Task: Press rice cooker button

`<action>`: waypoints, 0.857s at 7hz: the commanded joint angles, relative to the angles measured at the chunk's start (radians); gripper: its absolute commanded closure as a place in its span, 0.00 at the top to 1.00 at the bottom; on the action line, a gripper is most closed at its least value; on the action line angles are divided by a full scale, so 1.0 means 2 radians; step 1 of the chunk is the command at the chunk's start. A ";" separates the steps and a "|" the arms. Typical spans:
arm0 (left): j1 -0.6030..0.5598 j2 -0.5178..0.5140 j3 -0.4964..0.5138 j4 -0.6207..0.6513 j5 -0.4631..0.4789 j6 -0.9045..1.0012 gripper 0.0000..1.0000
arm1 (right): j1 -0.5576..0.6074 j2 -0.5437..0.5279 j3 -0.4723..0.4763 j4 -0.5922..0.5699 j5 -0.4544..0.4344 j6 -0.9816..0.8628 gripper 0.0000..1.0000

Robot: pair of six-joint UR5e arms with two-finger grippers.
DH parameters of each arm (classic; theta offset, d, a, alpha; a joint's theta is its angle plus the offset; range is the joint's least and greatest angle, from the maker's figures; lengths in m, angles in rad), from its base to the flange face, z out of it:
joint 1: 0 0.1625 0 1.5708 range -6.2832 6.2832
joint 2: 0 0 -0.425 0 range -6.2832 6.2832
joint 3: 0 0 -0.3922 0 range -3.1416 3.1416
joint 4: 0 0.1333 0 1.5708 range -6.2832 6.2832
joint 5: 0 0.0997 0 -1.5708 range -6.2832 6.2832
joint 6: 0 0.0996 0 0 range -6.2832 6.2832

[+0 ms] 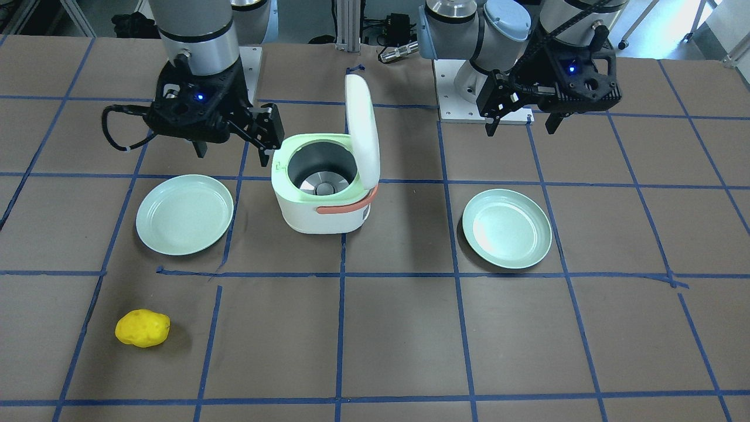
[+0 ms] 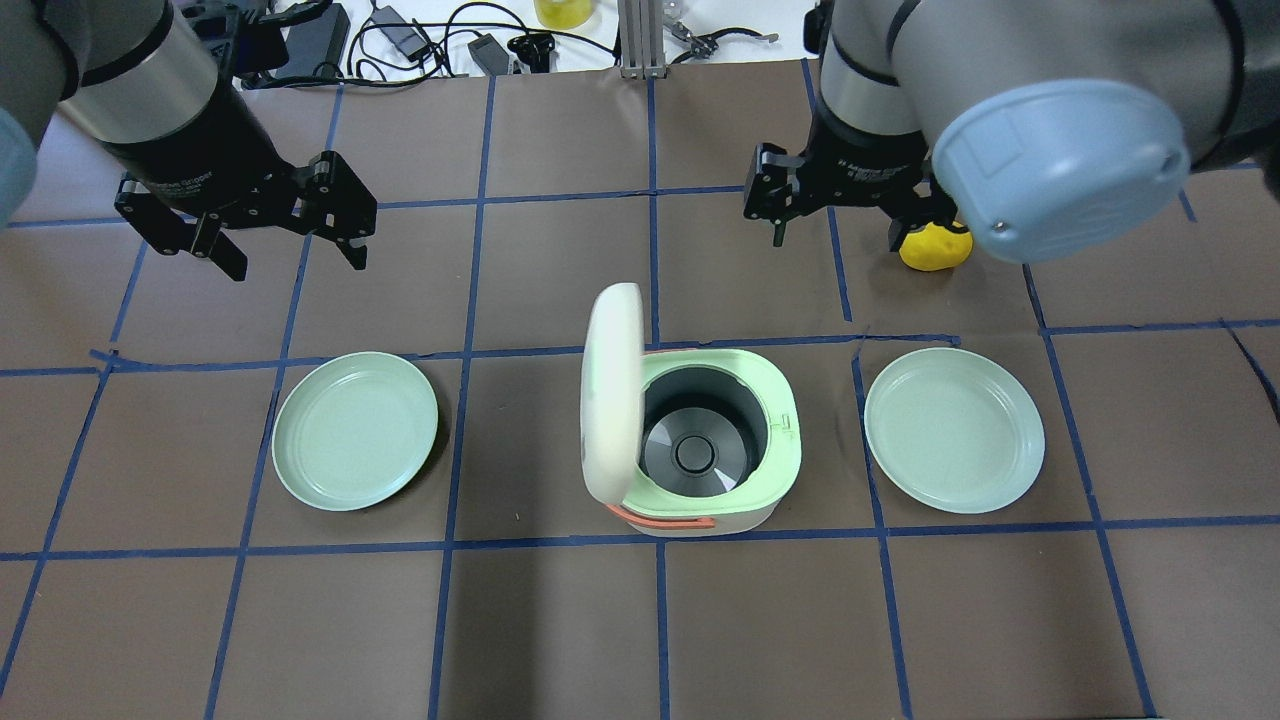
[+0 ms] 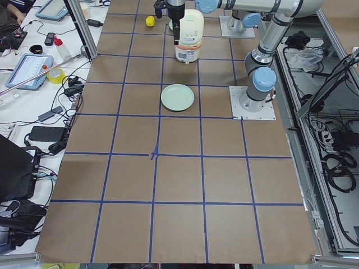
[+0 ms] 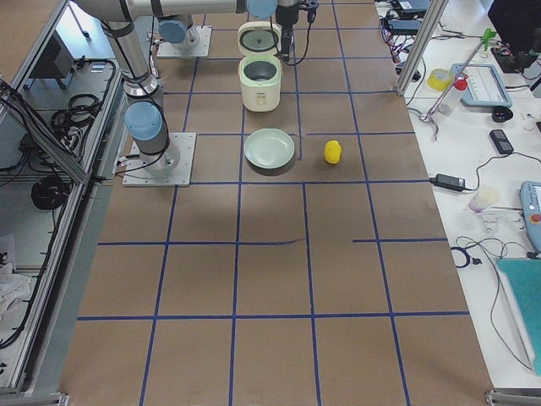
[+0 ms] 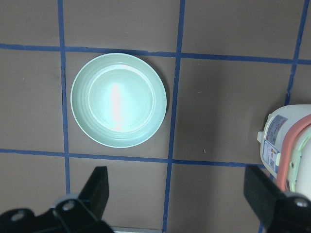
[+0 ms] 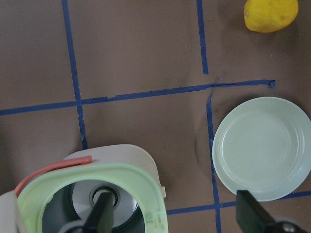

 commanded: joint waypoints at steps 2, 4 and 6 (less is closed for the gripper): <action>0.000 0.000 0.000 0.000 0.000 0.000 1.00 | -0.066 0.000 -0.047 0.034 0.005 -0.097 1.00; 0.000 0.000 0.000 0.000 0.000 -0.001 1.00 | -0.094 0.000 -0.052 0.034 0.026 -0.143 1.00; 0.000 0.000 0.000 0.000 0.000 0.000 1.00 | -0.110 0.000 -0.062 0.034 0.026 -0.144 1.00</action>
